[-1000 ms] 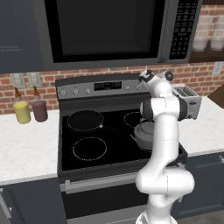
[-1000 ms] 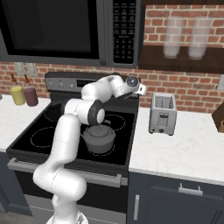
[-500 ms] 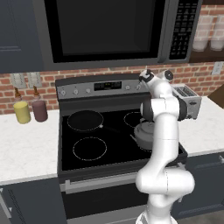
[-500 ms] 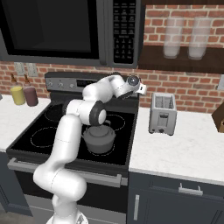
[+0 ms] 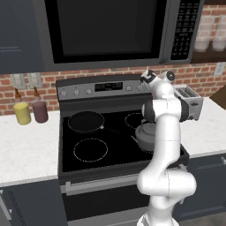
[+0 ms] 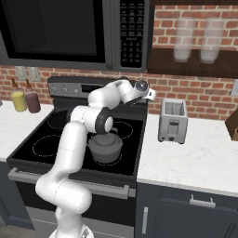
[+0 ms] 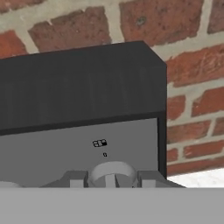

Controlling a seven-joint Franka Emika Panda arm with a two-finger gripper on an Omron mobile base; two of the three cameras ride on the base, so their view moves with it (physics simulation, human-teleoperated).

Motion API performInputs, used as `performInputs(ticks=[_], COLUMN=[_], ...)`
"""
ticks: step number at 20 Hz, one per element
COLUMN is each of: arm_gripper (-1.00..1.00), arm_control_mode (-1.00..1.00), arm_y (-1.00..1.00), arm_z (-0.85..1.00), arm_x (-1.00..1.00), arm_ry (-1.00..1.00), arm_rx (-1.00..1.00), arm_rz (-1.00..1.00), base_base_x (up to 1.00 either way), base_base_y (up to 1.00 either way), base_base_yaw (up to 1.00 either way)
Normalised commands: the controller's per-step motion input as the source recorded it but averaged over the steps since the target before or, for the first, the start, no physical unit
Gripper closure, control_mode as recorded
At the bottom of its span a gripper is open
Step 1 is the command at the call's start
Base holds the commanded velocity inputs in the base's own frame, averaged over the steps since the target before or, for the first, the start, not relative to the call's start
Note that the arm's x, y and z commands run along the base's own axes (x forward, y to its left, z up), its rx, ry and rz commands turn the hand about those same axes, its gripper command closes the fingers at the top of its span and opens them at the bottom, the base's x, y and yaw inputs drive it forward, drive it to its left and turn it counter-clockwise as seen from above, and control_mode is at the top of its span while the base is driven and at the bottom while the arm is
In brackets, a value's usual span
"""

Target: Pick the kettle from the counter and place it on a stove burner. Then turn the burner on.

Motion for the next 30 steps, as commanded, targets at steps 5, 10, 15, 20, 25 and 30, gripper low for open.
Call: performInputs(ticks=[5, 10, 15, 20, 25, 30], arm_gripper=[1.00, 1.00, 1.00, 1.00, 1.00, -1.00], arm_control_mode=[-1.00, -1.00, -1.00, -1.00, -1.00, -1.00], arm_y=[0.02, 0.13, 0.24, 0.25, 0.26, 0.06], arm_z=[0.00, 0.03, 0.09, 0.15, 0.25, 0.04], arm_x=[0.00, 0.00, 0.00, 0.01, 0.06, 0.00], arm_ry=[-0.01, -0.05, -0.02, -0.01, 0.00, 0.00], arm_rx=[-0.13, -0.33, -0.39, -0.37, -0.32, -0.05], arm_rz=[0.09, 0.16, 0.15, 0.15, 0.16, 0.03], base_base_x=[0.00, 0.00, 0.00, 0.00, 0.00, 0.00], base_base_y=[0.00, 0.00, 0.00, 0.00, 0.00, 0.00], base_base_yaw=[0.00, 0.00, 0.00, 0.00, 0.00, 0.00])
